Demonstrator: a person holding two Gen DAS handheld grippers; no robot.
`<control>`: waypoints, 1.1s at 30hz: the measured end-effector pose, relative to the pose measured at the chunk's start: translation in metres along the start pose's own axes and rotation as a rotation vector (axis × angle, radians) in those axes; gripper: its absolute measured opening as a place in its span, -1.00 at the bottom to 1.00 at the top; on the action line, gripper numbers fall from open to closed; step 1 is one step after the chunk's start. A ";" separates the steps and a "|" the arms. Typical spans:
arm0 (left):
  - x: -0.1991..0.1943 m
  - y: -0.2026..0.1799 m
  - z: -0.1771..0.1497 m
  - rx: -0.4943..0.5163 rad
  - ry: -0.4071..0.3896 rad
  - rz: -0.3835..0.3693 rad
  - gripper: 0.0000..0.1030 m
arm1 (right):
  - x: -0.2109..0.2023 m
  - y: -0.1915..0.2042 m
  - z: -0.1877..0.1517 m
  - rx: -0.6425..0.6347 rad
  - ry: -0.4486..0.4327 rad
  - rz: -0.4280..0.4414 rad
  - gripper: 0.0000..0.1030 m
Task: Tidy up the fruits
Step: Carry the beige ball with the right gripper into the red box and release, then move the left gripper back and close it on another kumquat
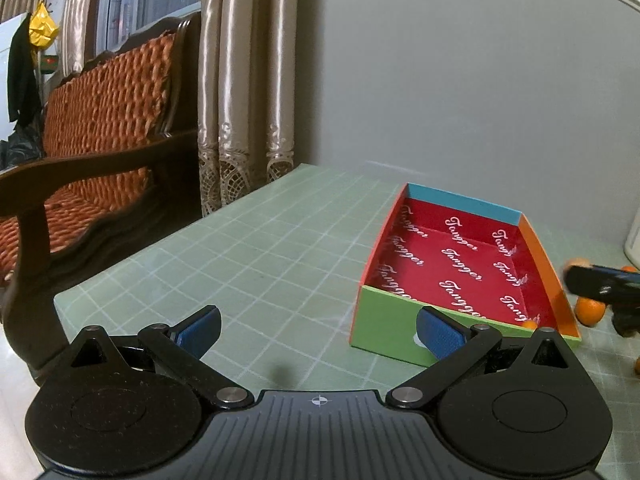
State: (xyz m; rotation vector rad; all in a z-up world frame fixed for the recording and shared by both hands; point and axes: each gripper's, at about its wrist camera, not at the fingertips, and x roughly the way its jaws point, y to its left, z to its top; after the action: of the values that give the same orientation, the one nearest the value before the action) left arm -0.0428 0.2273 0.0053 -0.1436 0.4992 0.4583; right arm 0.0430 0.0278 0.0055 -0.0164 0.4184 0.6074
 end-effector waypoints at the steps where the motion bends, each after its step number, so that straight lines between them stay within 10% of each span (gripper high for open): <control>1: 0.000 -0.001 0.000 0.000 -0.001 -0.004 1.00 | 0.003 0.004 0.000 -0.006 0.003 0.005 -0.51; 13: -0.010 -0.019 0.001 0.006 -0.016 -0.055 1.00 | -0.027 -0.022 -0.006 -0.032 -0.050 -0.101 -0.08; 33: -0.033 -0.136 -0.008 0.154 -0.049 -0.220 1.00 | -0.109 -0.158 -0.033 0.180 -0.048 -0.382 -0.05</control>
State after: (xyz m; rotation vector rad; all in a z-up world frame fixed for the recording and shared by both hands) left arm -0.0095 0.0919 0.0173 -0.0382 0.4630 0.2073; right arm 0.0380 -0.1665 0.0009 0.0883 0.4089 0.1925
